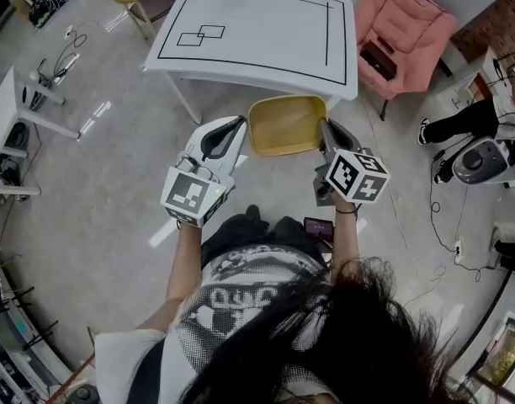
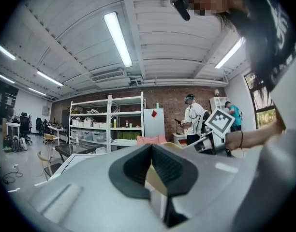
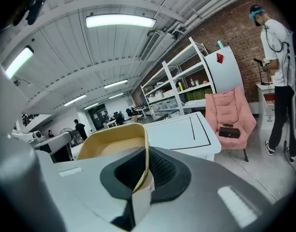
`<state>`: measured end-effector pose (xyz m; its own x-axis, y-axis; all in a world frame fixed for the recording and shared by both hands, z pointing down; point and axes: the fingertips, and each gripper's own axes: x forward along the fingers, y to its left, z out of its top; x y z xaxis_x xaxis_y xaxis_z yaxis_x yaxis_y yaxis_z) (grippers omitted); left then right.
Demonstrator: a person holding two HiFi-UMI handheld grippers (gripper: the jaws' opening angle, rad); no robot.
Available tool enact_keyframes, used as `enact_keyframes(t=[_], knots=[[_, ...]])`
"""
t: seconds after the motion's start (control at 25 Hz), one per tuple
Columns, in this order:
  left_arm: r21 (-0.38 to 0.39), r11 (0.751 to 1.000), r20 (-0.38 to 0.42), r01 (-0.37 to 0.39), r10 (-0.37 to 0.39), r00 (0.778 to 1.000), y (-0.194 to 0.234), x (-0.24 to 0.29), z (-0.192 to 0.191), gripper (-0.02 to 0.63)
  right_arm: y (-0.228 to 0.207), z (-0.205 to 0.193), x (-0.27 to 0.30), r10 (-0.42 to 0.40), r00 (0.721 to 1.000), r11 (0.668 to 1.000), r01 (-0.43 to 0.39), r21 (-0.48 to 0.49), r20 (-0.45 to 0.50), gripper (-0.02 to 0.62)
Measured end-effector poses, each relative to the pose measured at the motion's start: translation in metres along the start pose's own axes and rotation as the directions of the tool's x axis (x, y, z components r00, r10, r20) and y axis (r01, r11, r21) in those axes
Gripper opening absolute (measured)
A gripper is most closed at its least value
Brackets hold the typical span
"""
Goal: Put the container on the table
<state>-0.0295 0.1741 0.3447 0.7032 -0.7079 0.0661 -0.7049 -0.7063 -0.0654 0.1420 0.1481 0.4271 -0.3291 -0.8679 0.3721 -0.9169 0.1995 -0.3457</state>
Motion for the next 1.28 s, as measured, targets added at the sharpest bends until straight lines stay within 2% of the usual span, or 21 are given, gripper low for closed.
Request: enact_keyframes(t=[0.36,0.68,0.96,1.28], knots=[[-0.015,1.0,-0.003,0.009,-0.009,1.0,0.02,-0.012,-0.011,0.0,0.019,-0.011,0.015,-0.001,1.0,1.0,0.001,0.003,-0.03,0.021],[-0.036,0.999,-0.023,-0.011,0.01,1.0,0.043,0.007,-0.022,0.0,0.006,-0.004,0.049,0.001,0.999,1.0,-0.001,0.002,-0.055,0.021],[-0.037,0.998,-0.049,-0.053,0.051,0.997,0.089,0.059,-0.035,0.0,-0.025,0.018,0.12,0.027,0.996,1.0,-0.026,0.015,-0.079,0.021],[-0.047,0.994,-0.06,-0.097,0.094,0.994,0.15,0.162,-0.028,0.0,-0.072,0.074,0.211,0.07,0.992,0.998,-0.07,0.002,-0.107,0.021]])
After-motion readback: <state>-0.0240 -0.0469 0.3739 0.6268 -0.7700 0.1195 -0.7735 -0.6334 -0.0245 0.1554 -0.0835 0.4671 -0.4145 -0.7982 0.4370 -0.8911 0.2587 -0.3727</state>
